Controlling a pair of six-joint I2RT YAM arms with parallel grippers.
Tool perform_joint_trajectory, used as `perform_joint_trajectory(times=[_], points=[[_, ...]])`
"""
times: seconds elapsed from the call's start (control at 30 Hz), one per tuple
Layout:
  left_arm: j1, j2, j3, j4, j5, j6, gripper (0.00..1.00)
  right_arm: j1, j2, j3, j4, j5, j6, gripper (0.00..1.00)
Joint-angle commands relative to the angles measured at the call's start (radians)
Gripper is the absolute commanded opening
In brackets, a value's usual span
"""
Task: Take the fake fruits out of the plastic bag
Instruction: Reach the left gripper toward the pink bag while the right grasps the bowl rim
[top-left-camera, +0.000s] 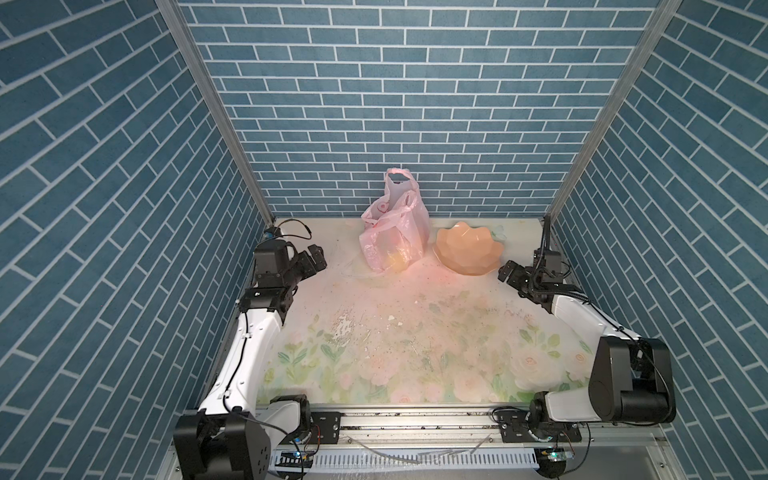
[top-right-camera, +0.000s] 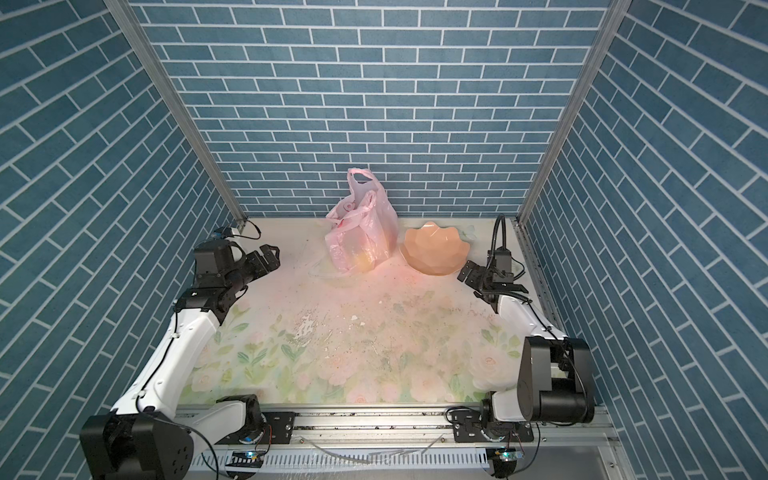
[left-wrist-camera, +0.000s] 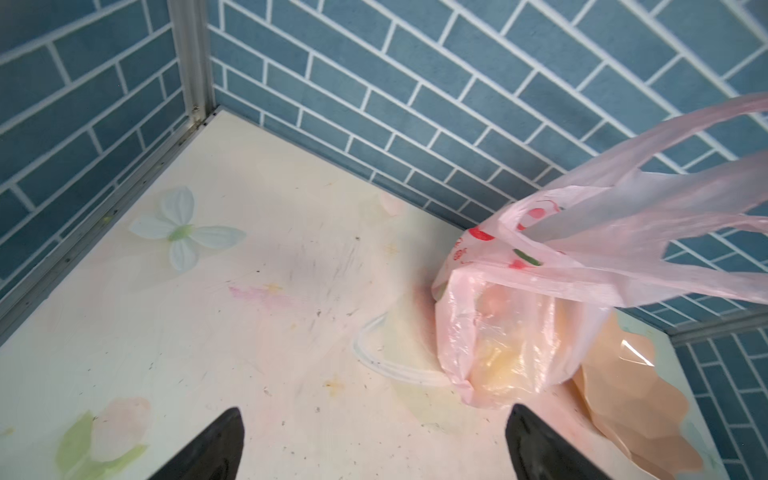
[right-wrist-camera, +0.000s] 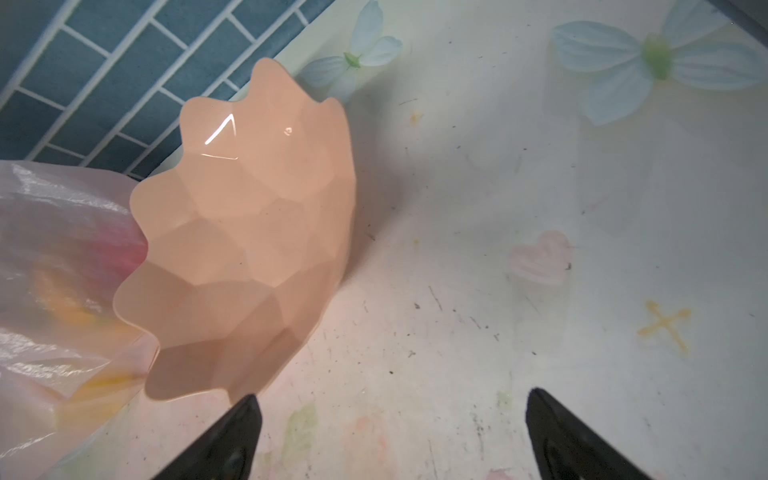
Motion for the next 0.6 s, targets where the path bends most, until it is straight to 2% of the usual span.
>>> perform_joint_trajectory(times=[0.0, 0.17, 0.37, 0.57], points=[[-0.030, -0.016, 0.085, -0.183, 0.085, 0.062, 1.00, 0.016, 0.048, 0.096, -0.078, -0.017, 0.058, 0.95], [-0.089, 0.022, 0.161, -0.255, 0.076, 0.138, 0.99, 0.025, 0.093, 0.129, -0.052, -0.019, 0.113, 0.80], [-0.109, 0.037, 0.105, -0.221, 0.110, 0.123, 0.99, 0.030, 0.199, 0.215, -0.049, -0.043, 0.126, 0.64], [-0.139, -0.029, 0.059, -0.207, 0.066, 0.134, 0.99, 0.032, 0.317, 0.293, -0.035, -0.080, 0.125, 0.58]])
